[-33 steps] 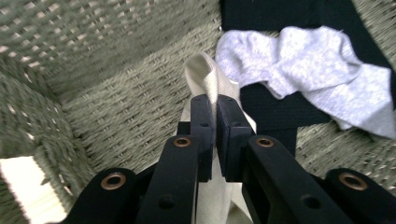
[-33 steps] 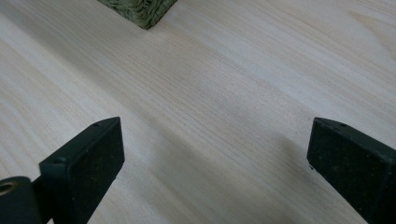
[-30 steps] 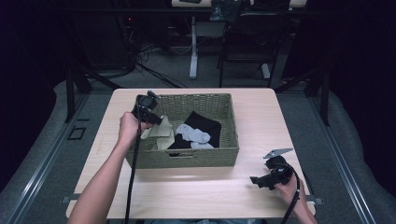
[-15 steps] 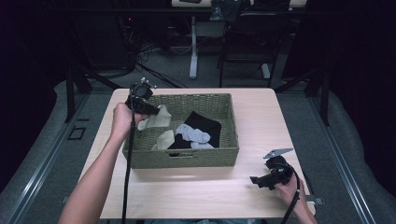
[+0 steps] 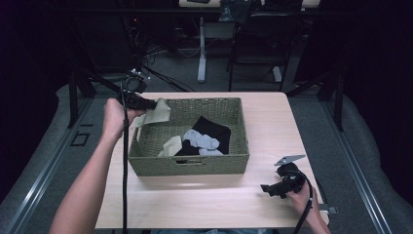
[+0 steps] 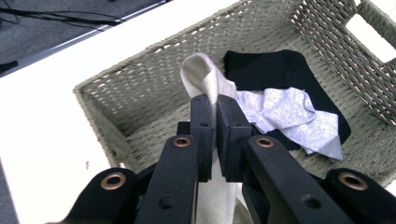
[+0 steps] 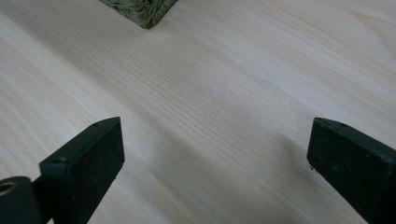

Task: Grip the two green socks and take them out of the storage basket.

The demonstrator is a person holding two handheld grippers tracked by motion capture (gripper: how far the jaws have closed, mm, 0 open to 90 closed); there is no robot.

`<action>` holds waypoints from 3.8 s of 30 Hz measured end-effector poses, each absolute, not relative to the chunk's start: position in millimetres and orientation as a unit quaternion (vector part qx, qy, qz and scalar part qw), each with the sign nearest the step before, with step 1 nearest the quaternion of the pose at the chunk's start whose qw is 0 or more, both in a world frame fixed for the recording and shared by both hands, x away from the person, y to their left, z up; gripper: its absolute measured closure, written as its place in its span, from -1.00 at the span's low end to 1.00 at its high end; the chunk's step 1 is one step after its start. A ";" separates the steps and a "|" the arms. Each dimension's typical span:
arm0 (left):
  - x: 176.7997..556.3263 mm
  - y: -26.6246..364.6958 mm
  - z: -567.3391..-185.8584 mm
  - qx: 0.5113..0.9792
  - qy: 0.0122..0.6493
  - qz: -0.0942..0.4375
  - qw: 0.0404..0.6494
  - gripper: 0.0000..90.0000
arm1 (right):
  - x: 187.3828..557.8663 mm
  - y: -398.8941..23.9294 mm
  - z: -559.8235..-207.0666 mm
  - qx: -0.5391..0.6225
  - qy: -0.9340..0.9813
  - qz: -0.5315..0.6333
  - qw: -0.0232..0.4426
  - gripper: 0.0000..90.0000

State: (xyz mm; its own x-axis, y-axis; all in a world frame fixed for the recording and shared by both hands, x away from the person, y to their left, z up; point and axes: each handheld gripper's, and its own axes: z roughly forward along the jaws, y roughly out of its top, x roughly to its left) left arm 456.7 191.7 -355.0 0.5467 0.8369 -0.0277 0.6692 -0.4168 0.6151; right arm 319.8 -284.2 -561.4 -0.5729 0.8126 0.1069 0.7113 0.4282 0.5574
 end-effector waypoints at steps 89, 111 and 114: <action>431.5 334.9 -500.8 0.728 0.626 0.106 0.258 -0.06 | 319.5 -282.9 -561.2 0.445 0.850 0.270 0.086 -0.92; 435.8 268.8 -379.9 0.781 0.530 0.163 0.289 -0.85 | 319.1 -285.2 -559.0 0.450 0.843 0.284 0.084 -0.94; 439.7 256.0 -382.3 0.789 0.520 0.156 0.288 -0.90 | 319.2 -285.5 -558.7 0.451 0.842 0.285 0.083 -0.94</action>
